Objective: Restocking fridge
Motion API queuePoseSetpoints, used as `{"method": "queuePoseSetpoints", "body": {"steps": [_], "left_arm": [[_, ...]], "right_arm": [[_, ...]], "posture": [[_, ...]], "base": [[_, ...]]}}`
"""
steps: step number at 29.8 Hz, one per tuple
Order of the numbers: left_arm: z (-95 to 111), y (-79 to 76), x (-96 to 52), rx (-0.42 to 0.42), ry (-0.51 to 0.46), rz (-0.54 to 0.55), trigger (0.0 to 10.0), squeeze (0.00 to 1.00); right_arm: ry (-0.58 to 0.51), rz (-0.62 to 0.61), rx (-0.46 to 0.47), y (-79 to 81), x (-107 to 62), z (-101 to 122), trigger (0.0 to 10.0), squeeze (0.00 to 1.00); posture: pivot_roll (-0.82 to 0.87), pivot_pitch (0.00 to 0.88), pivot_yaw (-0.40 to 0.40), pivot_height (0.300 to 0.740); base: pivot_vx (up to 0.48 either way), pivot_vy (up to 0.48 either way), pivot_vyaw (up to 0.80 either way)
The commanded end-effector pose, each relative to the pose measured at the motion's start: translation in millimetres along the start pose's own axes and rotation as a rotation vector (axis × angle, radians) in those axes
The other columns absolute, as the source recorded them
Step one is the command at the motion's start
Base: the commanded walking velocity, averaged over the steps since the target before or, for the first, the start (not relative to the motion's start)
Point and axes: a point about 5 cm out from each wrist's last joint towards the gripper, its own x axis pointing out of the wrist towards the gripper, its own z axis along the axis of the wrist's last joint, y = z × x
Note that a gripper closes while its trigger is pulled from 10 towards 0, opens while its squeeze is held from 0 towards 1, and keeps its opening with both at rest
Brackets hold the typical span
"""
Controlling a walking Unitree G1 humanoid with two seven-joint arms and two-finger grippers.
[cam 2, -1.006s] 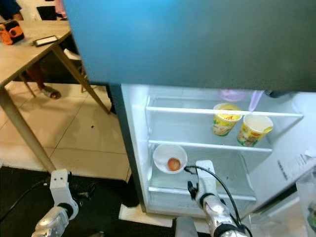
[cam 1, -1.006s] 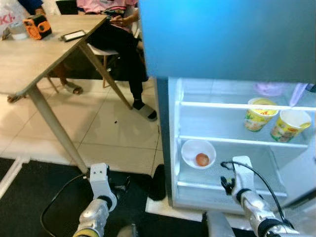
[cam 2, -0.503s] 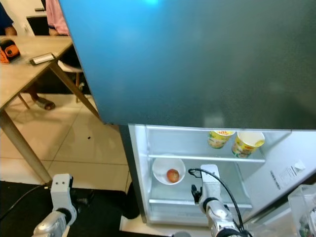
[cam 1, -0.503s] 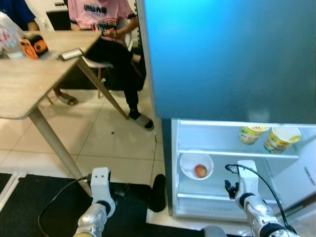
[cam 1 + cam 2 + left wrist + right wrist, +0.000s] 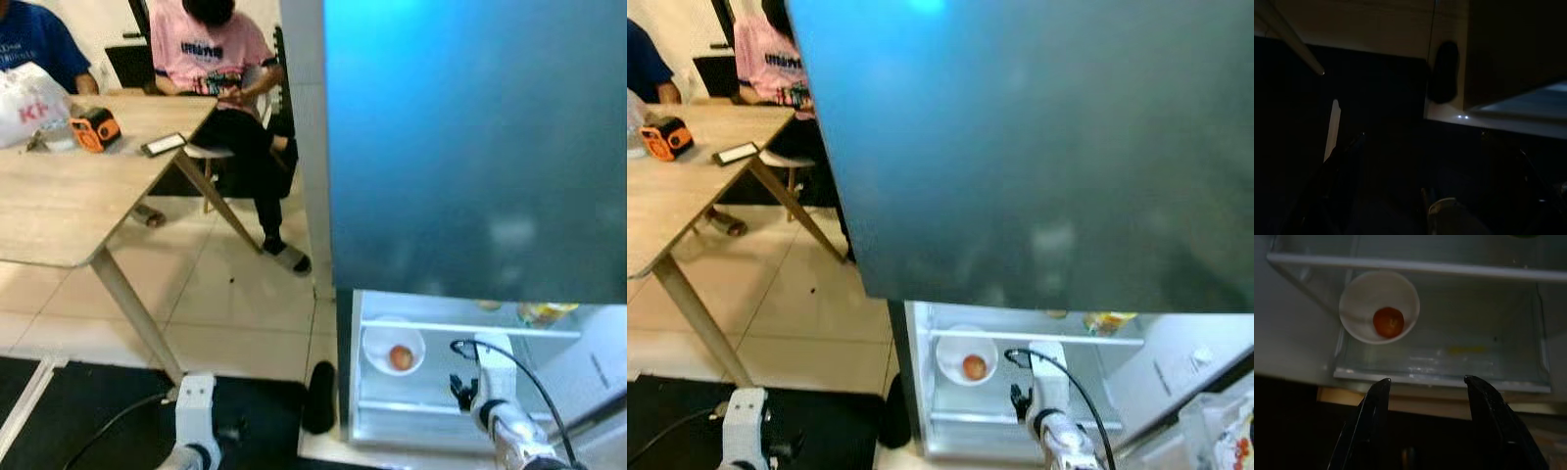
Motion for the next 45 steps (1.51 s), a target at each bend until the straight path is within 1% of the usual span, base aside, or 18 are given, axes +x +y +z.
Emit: {"method": "queuePoseSetpoints", "body": {"steps": [1,4,6,15,20,22,27,28,33,34,36,37,38,42,43,45], "left_arm": [[-14,5.0,-5.6,0.013,0.064,0.020,10.0,0.00],[-19,4.6,-6.8,0.012,0.080,0.024,10.0,0.00],[-24,4.3,-8.3,0.004,0.099,0.035,10.0,0.00],[-20,3.6,-6.0,-0.027,0.091,0.055,10.0,0.00],[-23,2.6,-6.4,-0.028,0.100,0.055,10.0,0.00],[-26,3.0,-7.5,-0.026,0.120,0.062,10.0,0.00],[-31,2.7,-9.6,-0.036,0.127,0.064,10.0,0.00],[-36,1.8,-11.2,-0.034,0.142,0.061,10.0,0.00],[-43,-0.4,-13.8,-0.040,0.168,0.062,10.0,0.00],[-47,-2.4,-14.8,-0.043,0.178,0.057,10.0,0.00],[-47,-2.4,-14.8,-0.043,0.178,0.057,10.0,0.00],[-50,-4.1,-15.5,-0.045,0.185,0.053,10.0,0.00],[-56,-10.3,-16.4,-0.021,0.215,0.028,10.0,0.00],[-55,-11.9,-15.4,-0.014,0.219,0.019,10.0,0.00],[-50,-10.1,-13.9,-0.018,0.192,0.017,10.0,0.00],[-49,-8.9,-14.2,-0.030,0.181,0.024,10.0,0.00]], "right_arm": [[0.045,0.002,-0.014,2.0,-1.6,-12,10.0,0.00],[0.057,0.007,-0.021,2.9,-2.1,-15,10.0,0.00],[0.085,0.018,-0.036,4.9,-3.4,-23,10.0,0.00],[0.134,0.038,-0.060,5.4,-6.2,-35,10.0,0.00],[0.149,0.037,-0.058,5.3,-7.3,-40,10.0,0.00],[0.171,0.046,-0.072,8.2,-8.3,-45,10.0,0.00],[0.183,0.054,-0.086,9.2,-9.6,-50,10.0,0.00],[0.192,0.050,-0.093,8.4,-10.6,-53,10.0,0.00],[0.211,0.021,-0.124,5.4,-11.9,-57,10.0,0.00],[0.211,0.023,-0.151,4.1,-12.3,-57,10.0,0.00],[0.211,0.023,-0.151,4.1,-12.3,-57,10.0,0.00],[0.211,0.026,-0.170,2.9,-12.7,-58,10.0,0.00],[0.232,0.017,-0.179,-1.0,-13.9,-61,10.0,0.00],[0.239,0.005,-0.173,-2.3,-13.6,-60,10.0,0.00],[0.232,-0.008,-0.202,-3.4,-12.7,-57,10.0,0.00],[0.230,-0.017,-0.200,-4.9,-13.0,-57,10.0,0.00]], "posture": [[0.01,0.000,0.043,0.740],[0.01,0.000,0.044,0.740],[0.01,0.000,0.043,0.740],[0.01,0.000,0.036,0.740],[0.00,0.000,0.034,0.740],[0.01,0.000,0.030,0.740],[0.02,0.000,0.031,0.740],[0.02,0.000,0.030,0.740],[0.01,0.000,0.030,0.740],[0.00,0.007,0.033,0.740],[0.00,0.007,0.033,0.740],[0.00,0.012,0.035,0.740],[-0.01,0.017,0.034,0.740],[-0.01,0.025,0.029,0.740],[-0.01,0.049,0.029,0.740],[-0.01,0.049,0.033,0.740]], "base": [[0.000,0.000,0.00],[0.000,0.000,0.00],[0.000,0.000,0.00],[0.000,0.000,0.00],[0.000,0.000,0.00],[0.000,0.000,0.00],[0.000,0.000,0.00],[0.000,0.000,0.00],[0.000,0.000,0.00],[0.000,0.000,0.00],[0.000,0.000,0.00],[0.000,0.000,0.00],[0.000,0.000,0.00],[0.000,0.000,0.00],[0.000,0.000,0.00],[0.000,0.000,0.00]]}}
